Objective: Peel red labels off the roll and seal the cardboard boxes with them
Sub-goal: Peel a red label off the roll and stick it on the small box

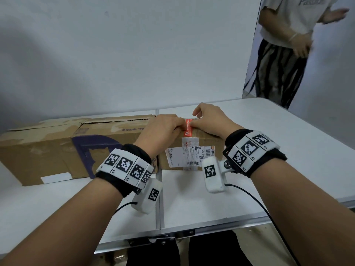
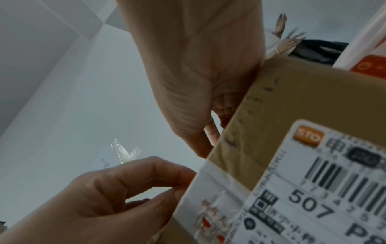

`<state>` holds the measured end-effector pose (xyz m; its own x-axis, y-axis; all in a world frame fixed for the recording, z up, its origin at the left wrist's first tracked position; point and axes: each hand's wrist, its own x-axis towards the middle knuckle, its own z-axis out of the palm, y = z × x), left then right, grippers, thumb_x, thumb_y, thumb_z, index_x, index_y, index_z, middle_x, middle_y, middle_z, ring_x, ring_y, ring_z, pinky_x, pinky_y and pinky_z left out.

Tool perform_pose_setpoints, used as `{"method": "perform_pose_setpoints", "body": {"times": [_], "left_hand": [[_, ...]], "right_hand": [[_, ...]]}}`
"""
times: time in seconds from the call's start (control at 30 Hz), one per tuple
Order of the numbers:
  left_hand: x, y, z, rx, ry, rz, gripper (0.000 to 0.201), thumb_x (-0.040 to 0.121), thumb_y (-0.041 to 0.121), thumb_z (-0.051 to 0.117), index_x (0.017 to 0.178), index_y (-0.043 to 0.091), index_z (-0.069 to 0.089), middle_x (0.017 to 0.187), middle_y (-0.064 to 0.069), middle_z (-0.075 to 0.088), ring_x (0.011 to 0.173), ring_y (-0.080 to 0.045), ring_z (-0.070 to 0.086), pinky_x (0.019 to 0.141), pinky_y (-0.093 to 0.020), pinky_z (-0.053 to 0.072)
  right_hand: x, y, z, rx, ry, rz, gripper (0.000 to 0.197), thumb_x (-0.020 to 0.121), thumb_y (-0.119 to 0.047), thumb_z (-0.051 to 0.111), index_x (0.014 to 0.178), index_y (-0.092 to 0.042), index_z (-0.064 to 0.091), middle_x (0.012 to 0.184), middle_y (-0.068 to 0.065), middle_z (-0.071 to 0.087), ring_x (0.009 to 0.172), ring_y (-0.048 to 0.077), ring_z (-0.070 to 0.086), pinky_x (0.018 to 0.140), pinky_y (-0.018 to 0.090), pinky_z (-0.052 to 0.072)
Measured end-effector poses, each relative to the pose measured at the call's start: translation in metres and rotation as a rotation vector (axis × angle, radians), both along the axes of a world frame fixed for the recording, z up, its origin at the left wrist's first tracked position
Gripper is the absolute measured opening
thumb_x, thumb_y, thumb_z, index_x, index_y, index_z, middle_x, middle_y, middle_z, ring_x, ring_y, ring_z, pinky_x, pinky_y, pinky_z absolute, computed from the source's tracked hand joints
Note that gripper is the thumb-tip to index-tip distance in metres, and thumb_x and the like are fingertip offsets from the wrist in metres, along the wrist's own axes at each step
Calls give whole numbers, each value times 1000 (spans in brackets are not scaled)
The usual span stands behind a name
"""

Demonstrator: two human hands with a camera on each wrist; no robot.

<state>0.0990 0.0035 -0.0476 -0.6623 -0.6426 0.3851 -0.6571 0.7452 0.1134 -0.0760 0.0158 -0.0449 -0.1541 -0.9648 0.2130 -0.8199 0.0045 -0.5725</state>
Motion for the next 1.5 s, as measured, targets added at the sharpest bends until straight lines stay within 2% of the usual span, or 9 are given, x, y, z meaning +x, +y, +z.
{"method": "perform_pose_setpoints", "body": {"times": [0.2,0.53,0.7,0.8,0.87,0.97,1.1,1.33,1.5], "left_hand": [[-2,-1,1,12,-30,32,25,92,20,49,104,26,69,98,2,70,93,-21,63,76,-40,48],[-5,-1,-1,0,-11,58,26,93,19,47,105,24,69,99,2,70,94,-21,63,79,-41,49],[-4,4,-2,3,0,31,28,95,19,45,110,25,68,100,0,70,93,-23,64,80,-43,49],[-5,13,-4,21,25,20,32,95,16,44,113,26,67,102,-2,68,93,-25,63,80,-44,49],[-6,15,-3,58,78,31,36,93,10,42,114,23,68,107,-3,69,99,-24,62,85,-42,49],[-9,9,0,174,207,62,37,93,5,39,118,15,65,118,-5,67,110,-21,60,93,-31,45],[-15,3,-6,132,116,39,38,95,9,40,127,17,59,121,-7,54,110,-24,50,93,-32,42],[-14,1,-15,-4,-18,42,40,97,16,40,135,19,51,118,-9,52,99,-27,45,87,-34,38],[-20,-2,-13,2,-95,117,37,97,24,37,127,13,54,118,-11,49,101,-30,44,87,-41,40]], "right_hand": [[0,-8,-5,-2,-64,-39,32,84,-29,67,108,-9,59,113,6,62,94,16,52,75,25,38],[1,-20,-9,-14,-6,-84,24,83,-26,62,103,-14,58,106,5,65,99,24,61,83,36,50],[1,-17,-8,-77,65,-75,16,85,-17,51,100,-17,58,102,4,65,91,25,62,79,38,53],[-2,-13,-7,-111,77,-63,23,86,-14,42,99,-22,59,100,3,68,88,24,64,78,39,54],[-3,-10,-7,-107,114,-47,27,88,-13,41,103,-21,62,103,1,69,95,23,62,82,39,53],[-2,-7,-9,-100,194,-15,30,91,-10,41,108,-17,64,112,4,65,110,24,55,88,40,50],[-2,-3,-13,-108,223,-11,25,95,-17,43,111,-14,63,117,5,59,120,24,46,91,38,46],[-1,-1,-14,-120,192,-7,26,96,-19,41,111,-15,63,118,3,58,120,21,44,86,33,42],[-1,-1,-14,-104,177,-9,27,95,-17,41,112,-15,63,119,4,58,121,21,45,88,35,44]]}}
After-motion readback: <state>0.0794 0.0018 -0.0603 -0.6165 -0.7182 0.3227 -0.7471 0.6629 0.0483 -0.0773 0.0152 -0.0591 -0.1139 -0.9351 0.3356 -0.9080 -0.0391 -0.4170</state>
